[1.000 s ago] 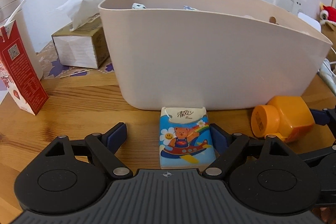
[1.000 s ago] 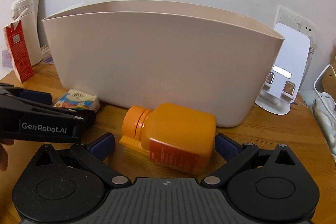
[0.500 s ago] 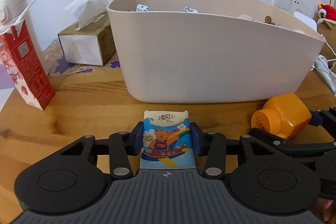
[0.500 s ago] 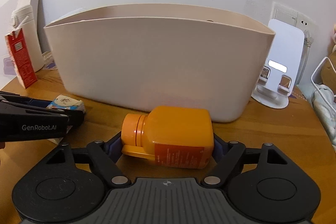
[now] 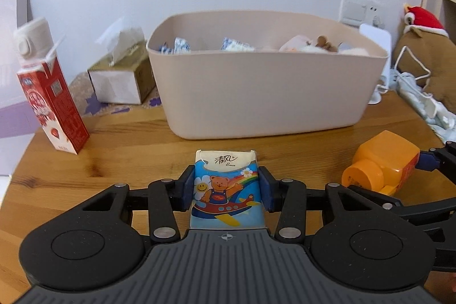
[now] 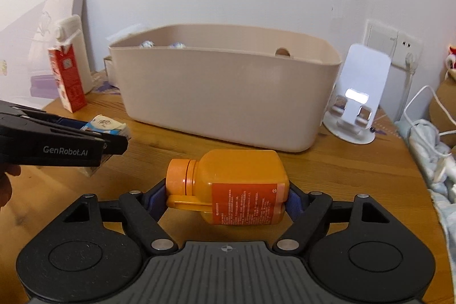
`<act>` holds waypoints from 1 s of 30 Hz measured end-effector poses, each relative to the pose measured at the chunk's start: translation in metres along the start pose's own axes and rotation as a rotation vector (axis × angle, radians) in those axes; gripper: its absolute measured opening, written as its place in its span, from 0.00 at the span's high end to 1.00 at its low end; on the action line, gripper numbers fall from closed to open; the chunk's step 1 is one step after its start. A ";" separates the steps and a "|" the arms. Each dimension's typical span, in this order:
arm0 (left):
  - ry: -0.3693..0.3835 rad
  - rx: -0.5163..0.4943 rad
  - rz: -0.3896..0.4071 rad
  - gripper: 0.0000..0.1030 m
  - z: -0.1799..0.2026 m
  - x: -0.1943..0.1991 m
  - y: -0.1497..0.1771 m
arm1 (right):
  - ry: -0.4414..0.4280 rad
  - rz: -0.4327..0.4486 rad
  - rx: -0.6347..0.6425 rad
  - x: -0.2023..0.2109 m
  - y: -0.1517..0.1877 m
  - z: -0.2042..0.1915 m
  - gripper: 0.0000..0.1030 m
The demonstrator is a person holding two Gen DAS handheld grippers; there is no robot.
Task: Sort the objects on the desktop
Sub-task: 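Carry the tissue pack and orange bottle into the beige bin and open both tools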
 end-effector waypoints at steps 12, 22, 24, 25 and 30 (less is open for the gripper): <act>-0.017 -0.005 0.063 0.55 -0.013 0.041 -0.028 | 0.007 0.110 0.031 0.056 -0.038 0.006 0.24; -0.046 0.001 0.123 0.55 -0.033 0.058 -0.064 | 0.041 0.224 0.024 0.084 -0.094 0.022 0.23; -0.050 -0.003 0.140 0.55 -0.036 0.060 -0.074 | 0.046 0.244 0.026 0.087 -0.107 0.024 0.24; -0.051 0.000 0.147 0.55 -0.038 0.061 -0.080 | 0.047 0.252 0.025 0.088 -0.112 0.025 0.24; -0.063 0.009 0.169 0.55 -0.046 0.059 -0.105 | 0.054 0.291 0.015 0.090 -0.137 0.031 0.24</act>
Point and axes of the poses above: each gripper's, at about its wrist camera, not at the fingertips, and x roughly against the way its jaws point, z to its right, y to its underside, the point moved 9 cm from there along -x, roughly the way its jaws point, and after that the axes turned 8 degrees about -x, right-handed, at the moved point
